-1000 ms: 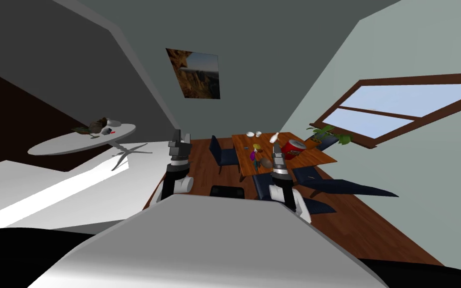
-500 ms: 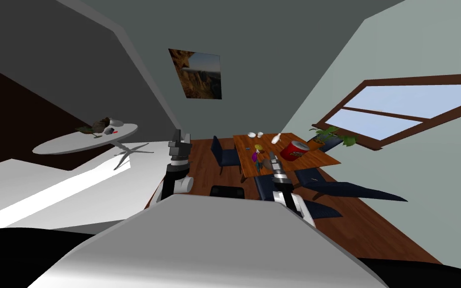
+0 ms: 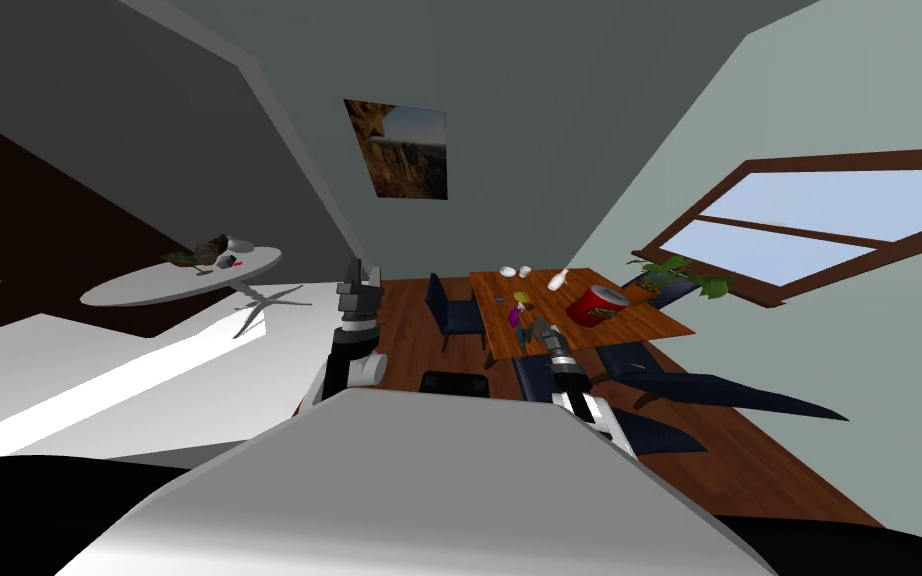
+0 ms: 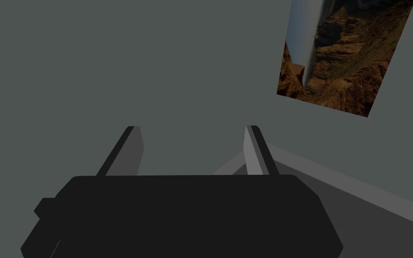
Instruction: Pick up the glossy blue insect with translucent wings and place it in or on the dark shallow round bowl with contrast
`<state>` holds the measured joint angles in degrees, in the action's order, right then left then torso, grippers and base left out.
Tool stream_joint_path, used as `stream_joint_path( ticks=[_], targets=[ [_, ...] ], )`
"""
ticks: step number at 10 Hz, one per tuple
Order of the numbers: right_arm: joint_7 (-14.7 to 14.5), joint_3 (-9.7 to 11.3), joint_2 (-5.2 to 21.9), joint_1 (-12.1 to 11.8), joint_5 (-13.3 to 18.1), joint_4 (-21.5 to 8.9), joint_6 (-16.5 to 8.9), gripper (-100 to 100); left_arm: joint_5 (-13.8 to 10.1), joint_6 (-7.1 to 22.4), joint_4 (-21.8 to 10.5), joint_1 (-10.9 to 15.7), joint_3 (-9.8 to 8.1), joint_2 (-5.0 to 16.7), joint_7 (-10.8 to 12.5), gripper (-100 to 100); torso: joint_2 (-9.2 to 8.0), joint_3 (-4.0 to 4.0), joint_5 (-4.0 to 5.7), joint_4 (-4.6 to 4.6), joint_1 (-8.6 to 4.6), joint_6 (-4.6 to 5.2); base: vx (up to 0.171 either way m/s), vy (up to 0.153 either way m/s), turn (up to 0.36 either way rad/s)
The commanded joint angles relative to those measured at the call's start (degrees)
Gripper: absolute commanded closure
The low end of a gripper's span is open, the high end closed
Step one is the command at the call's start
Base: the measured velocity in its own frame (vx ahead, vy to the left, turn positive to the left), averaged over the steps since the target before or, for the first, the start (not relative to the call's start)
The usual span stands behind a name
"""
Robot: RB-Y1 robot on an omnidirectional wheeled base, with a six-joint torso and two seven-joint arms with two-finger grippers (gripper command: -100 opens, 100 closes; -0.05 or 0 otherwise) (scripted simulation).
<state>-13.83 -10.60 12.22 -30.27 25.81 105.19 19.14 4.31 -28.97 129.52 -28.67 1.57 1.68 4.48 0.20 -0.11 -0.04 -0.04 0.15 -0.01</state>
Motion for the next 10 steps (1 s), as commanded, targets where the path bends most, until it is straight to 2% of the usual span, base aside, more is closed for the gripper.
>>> stream_joint_path(
  ticks=[1, 2, 3, 4, 5, 6, 8, 9, 10],
  targets=[
    [-1.07, -0.9, 1.0, -0.47, 2.86, -2.86, -2.15, -100, 0.0, 0.0, 0.0, 0.0, 0.0, 0.0, 0.0, 0, 0.0, 0.0, 0.0, 0.0, 0.0, 0.0, 0.066, 0.072, 0.112],
    [-1.07, -0.9, 1.0, -0.47, 3.49, -3.41, -2.15, -100, 0.0, 0.0, 0.0, 0.0, 0.0, 0.0, 0.0, 0, 0.04, -0.02, -0.02, -0.01, 0.09, 0.0, 0.047, 0.051, 0.028],
    [-1.78, -1.54, 1.55, -0.8, 5.72, -5.21, -3.15, -100, 0.0, 0.0, 0.0, 0.0, 0.0, 0.0, 0.0, 0, -0.01, 0.0, -0.02, 0.0, 0.04, 0.02, 0.055, 0.049, 0.062],
    [-1.78, -1.54, 1.55, -0.8, 5.72, -5.95, -3.15, -100, 0.0, 0.0, 0.0, 0.0, 0.0, 0.0, 0.0, 0, 0.02, -0.01, -0.01, 0.0, 0.03, -0.01, 0.044, 0.033, 0.035],
    [-2.49, -2.14, 2.06, -1.11, 7.92, -8.38, -4.1, -100, 0.0, 0.0, 0.0, 0.0, 0.0, 0.0, 0.0, 0, -0.02, 0.01, 0.0, 0.0, -0.03, 0.01, 0.048, 0.041, 0.074],
    [-2.49, -2.14, 2.06, -1.11, 7.92, -8.48, -4.1, -100, 0.0, 0.0, 0.0, 0.0, 0.0, 0.0, 0.0, 0, -0.02, 0.01, 0.0, 0.01, -0.01, 0.01, 0.049, 0.029, 0.038],
    [-3.87, -3.26, 2.97, -1.73, 11.99, -13.41, -5.84, -100, 0.0, 0.0, 0.0, 0.0, 0.0, 0.0, 0.0, 0, 0.02, -0.01, 0.01, 0.0, -0.03, 0.0, 0.081, 0.031, 0.112],
    [-4.53, -3.78, 3.35, -2.03, 13.76, -15.19, -6.62, -100, 0.0, 0.0, 0.0, 0.0, 0.0, 0.0, 0.0, 0, 0.14, -0.07, 0.0, -0.02, -0.07, 0.0, 0.132, 0.035, 0.139],
    [-4.53, -3.78, 3.35, -2.03, 14.27, -15.87, -6.62, -100, 0.0, 0.0, 0.0, -0.01, 0.0, 0.0, 0.0, 0, 0.24, -0.14, 0.0, -0.05, -0.05, 0.0, 0.098, 0.028, 0.036]
  ],
)
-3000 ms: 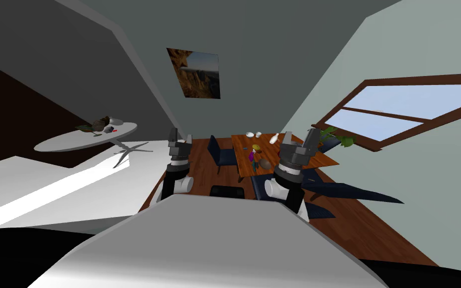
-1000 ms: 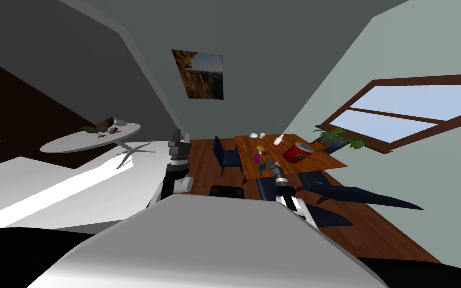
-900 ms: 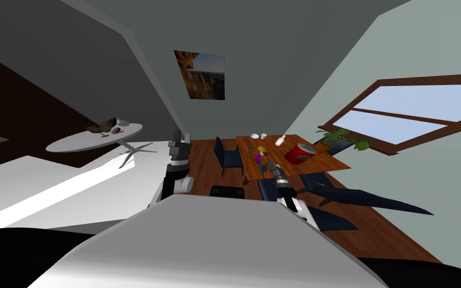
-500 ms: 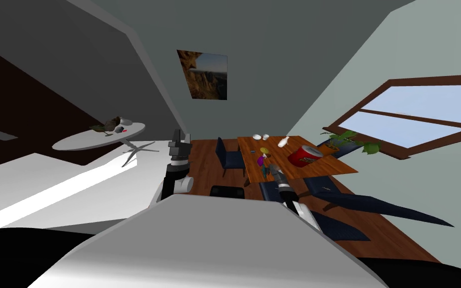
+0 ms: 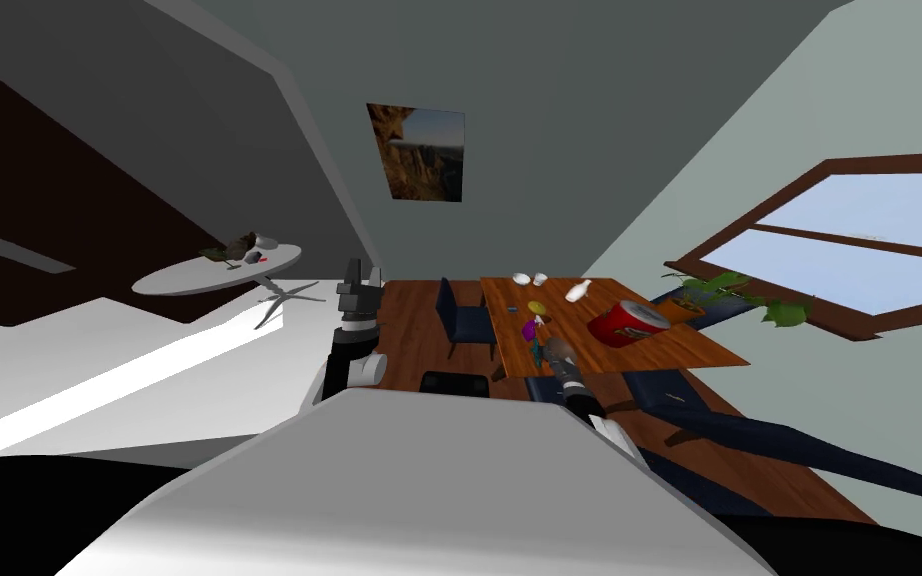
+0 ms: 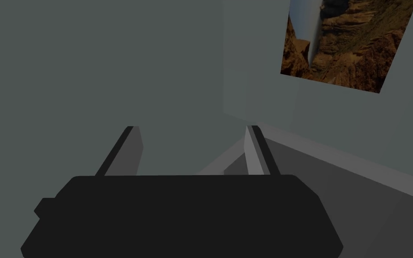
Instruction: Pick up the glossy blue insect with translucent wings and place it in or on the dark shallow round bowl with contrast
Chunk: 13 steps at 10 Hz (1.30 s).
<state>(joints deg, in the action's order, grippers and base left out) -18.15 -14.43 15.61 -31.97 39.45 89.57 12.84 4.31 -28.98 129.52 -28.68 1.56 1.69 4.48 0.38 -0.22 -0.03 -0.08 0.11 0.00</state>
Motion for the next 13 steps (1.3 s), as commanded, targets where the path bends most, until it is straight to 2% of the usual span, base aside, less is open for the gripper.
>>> stream_joint_path(
  ticks=[1, 6, 7, 11, 13],
  targets=[
    [-0.85, -0.44, 0.3, -0.62, 2.61, -2.58, -1.04, -100, 0.0, 0.0, 0.0, 0.0, 0.0, 0.0, 0.0, 0, 0.0, 0.0, 0.0, 0.0, 0.0, 0.0, 0.087, 0.021, 0.108],
    [-3.53, -2.43, 1.75, -1.95, 11.17, -12.4, -3.66, -100, 0.0, 0.0, 0.0, 0.0, 0.0, 0.0, 0.0, 0, 0.13, -0.07, 0.03, -0.03, -0.17, 0.0, 0.129, -0.008, 0.144],
    [-3.53, -2.43, 1.75, -1.95, 11.17, -12.7, -3.66, -100, 0.0, 0.0, 0.0, 0.0, 0.0, 0.0, 0.0, 0, 0.13, -0.07, 0.02, -0.02, -0.14, -0.01, 0.082, -0.008, 0.038],
    [-4.94, -3.22, 2.9, -2.83, 15.94, -18.71, -4.74, -100, 0.0, 0.0, 0.0, 0.0, 0.0, 0.0, 0.0, 0, 0.01, 0.0, 0.01, 0.0, -0.1, 0.0, 0.098, -0.009, 0.112],
    [-5.19, -3.31, 3.13, -3.01, 16.83, -19.89, -4.89, -100, 0.0, 0.0, 0.0, 0.0, 0.0, 0.0, 0.0, 0, -0.09, 0.04, 0.02, 0.02, -0.12, 0.01, 0.067, -0.022, 0.065]
  ],
)
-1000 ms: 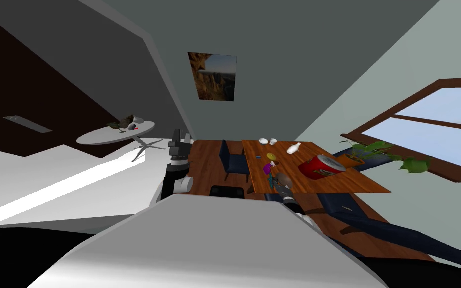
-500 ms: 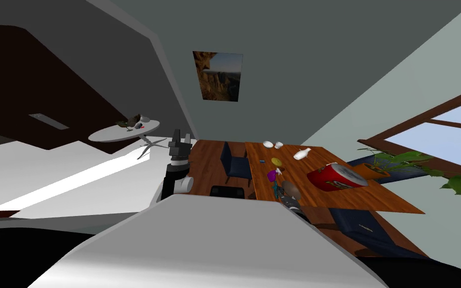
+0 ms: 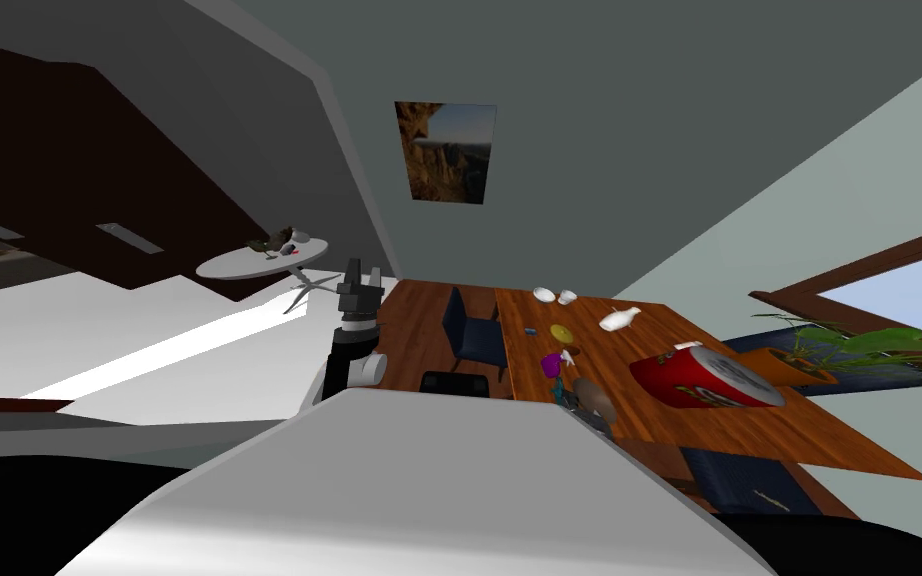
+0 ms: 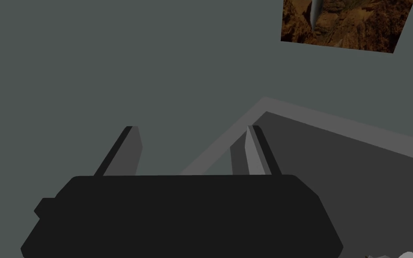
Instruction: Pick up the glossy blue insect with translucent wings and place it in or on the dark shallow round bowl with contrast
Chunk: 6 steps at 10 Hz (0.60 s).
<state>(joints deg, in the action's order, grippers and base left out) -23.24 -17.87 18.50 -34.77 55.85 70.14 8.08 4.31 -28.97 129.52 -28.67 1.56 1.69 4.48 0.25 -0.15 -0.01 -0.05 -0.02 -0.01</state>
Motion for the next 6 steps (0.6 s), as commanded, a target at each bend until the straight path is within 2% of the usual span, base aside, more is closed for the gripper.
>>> stream_joint_path(
  ticks=[1, 2, 3, 4, 5, 6],
  targets=[
    [-0.48, 0.05, 0.53, -0.53, 1.86, -2.43, -0.32, -100, 0.0, 0.0, 0.0, 0.0, 0.0, 0.0, 0.0, 0, 0.0, 0.0, 0.0, 0.0, 0.0, 0.0, 0.1, -0.019, 0.178],
    [-0.72, 0.09, 0.61, -0.78, 2.82, -3.89, -0.4, -100, 0.0, 0.0, 0.0, 0.0, 0.0, 0.0, 0.0, 0, 0.09, -0.05, 0.0, -0.01, 0.0, -0.01, 0.112, -0.028, 0.121],
    [-1.61, -1.17, -0.1, 0.25, 2.29, -4.26, 0.74, -100, 0.0, 0.0, 0.0, -0.01, 0.0, 0.0, 0.0, 0, 0.13, -0.08, 0.0, -0.03, -0.02, 0.01, 0.047, -0.017, 0.016],
    [-1.77, -1.24, -0.09, 0.24, 2.4, -4.49, 0.84, 0, 0.0, 0.0, 0.0, 0.0, 0.0, 0.0, 0.0, 0, -0.03, 0.01, -0.01, 0.0, 0.04, 0.02, 0.009, -0.003, -0.001],
    [-2.71, -0.91, -0.95, 2.25, 2.46, -5.58, -0.29, -100, 0.0, 0.0, 0.0, 0.0, 0.0, 0.0, 0.0, 0, -0.17, 0.09, -0.02, 0.03, 0.09, 0.02, -0.017, -0.049, 0.004],
    [-2.95, -0.83, -1.17, 2.75, 2.47, -5.86, -0.57, -100, 0.0, 0.0, 0.0, 0.01, 0.0, 0.0, 0.0, 0, -0.27, 0.15, 0.0, 0.06, -0.05, 0.01, -0.036, -0.062, 0.016]
  ],
)
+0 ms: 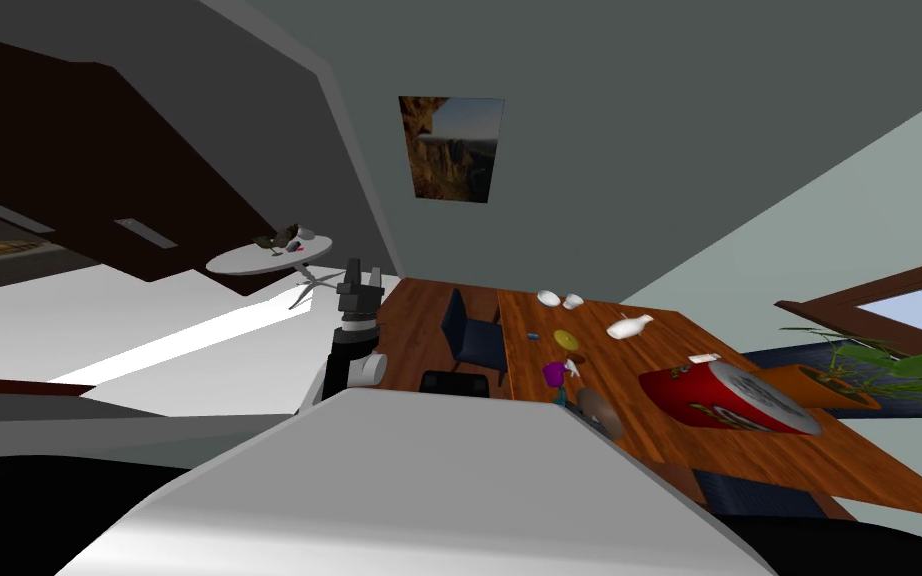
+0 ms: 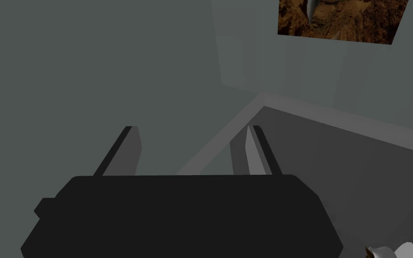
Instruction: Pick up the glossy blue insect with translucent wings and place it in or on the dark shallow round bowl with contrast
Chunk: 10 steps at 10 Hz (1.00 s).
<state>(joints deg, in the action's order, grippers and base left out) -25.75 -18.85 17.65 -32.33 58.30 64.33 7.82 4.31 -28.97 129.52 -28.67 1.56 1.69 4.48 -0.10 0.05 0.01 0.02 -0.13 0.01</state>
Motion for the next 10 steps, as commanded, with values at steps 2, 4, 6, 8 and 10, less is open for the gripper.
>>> stream_joint_path(
  ticks=[2, 4, 6, 8, 10],
  targets=[
    [-1.02, -0.25, -0.64, 1.59, 0.08, -1.24, -0.21, -100, 0.0, 0.0, 0.0, 0.0, 0.0, 0.0, 0.0, 0, -0.02, 0.02, 0.01, 0.01, -0.05, -0.01, -0.026, -0.053, 0.008],
    [-1.22, -0.23, -0.71, 1.74, 0.09, -1.35, -0.29, 100, 0.0, 0.0, 0.0, 0.0, 0.0, 0.0, 0.0, 0, 0.05, -0.03, -0.05, -0.01, 0.16, 0.02, -0.001, -0.003, 0.001],
    [-1.22, -0.24, -0.68, 1.74, 0.09, -1.36, -0.27, 100, 0.0, 0.0, 0.0, 0.0, 0.0, 0.0, 0.0, 0, 0.07, -0.04, -0.06, -0.01, 0.23, 0.02, 0.0, 0.0, 0.0],
    [-1.23, -0.25, -0.68, 1.73, 0.09, -1.37, -0.3, 0, 0.0, 0.0, 0.0, 0.0, 0.0, 0.0, 0.0, 0, 0.07, -0.04, -0.07, -0.01, 0.25, 0.01, 0.0, 0.0, 0.0],
    [0.28, -0.09, 0.33, -1.19, -0.02, 0.79, 0.53, 100, 0.0, 0.0, 0.0, -0.01, 0.01, -0.01, 0.0, 0, 0.11, -0.06, -0.11, -0.02, 0.37, 0.04, 0.027, 0.048, -0.012]
  ],
)
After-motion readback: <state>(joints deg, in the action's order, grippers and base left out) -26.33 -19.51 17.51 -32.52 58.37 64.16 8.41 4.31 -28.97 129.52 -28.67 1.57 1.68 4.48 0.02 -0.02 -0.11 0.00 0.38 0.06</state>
